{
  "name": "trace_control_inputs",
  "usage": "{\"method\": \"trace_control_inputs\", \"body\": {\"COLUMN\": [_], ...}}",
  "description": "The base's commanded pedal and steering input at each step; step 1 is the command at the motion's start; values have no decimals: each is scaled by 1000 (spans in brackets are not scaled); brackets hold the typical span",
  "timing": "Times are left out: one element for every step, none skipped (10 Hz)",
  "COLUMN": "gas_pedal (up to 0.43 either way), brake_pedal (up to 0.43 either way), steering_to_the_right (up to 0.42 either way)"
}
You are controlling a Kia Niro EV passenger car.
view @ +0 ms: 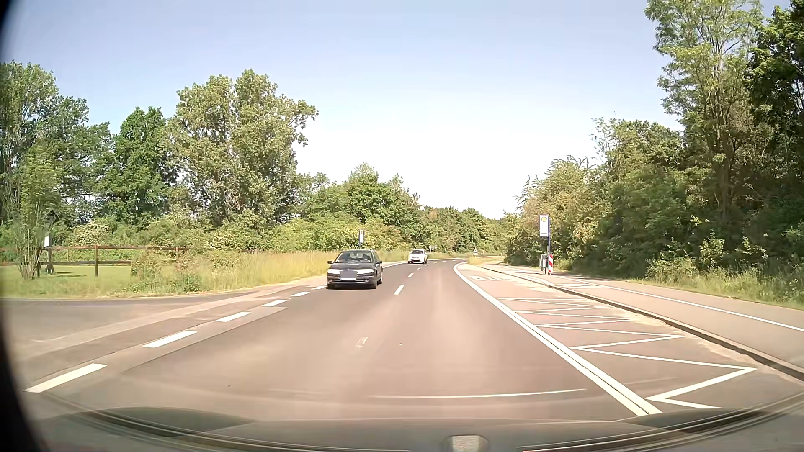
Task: Follow the waypoints while adhering to traffic rules and regulations
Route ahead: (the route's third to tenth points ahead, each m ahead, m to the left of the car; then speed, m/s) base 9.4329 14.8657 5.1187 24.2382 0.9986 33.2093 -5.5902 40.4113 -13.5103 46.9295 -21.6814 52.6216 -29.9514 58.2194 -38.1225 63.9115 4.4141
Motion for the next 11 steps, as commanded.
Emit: {"method": "trace_control_inputs", "body": {"gas_pedal": [0,0,0,0,0,0,0,0,0,0,0], "brake_pedal": [409,409,409,402,402,390,372,360,341,317,299], "steering_to_the_right": [2,2,2,2,2,2,1,1,0,-1,-2]}}
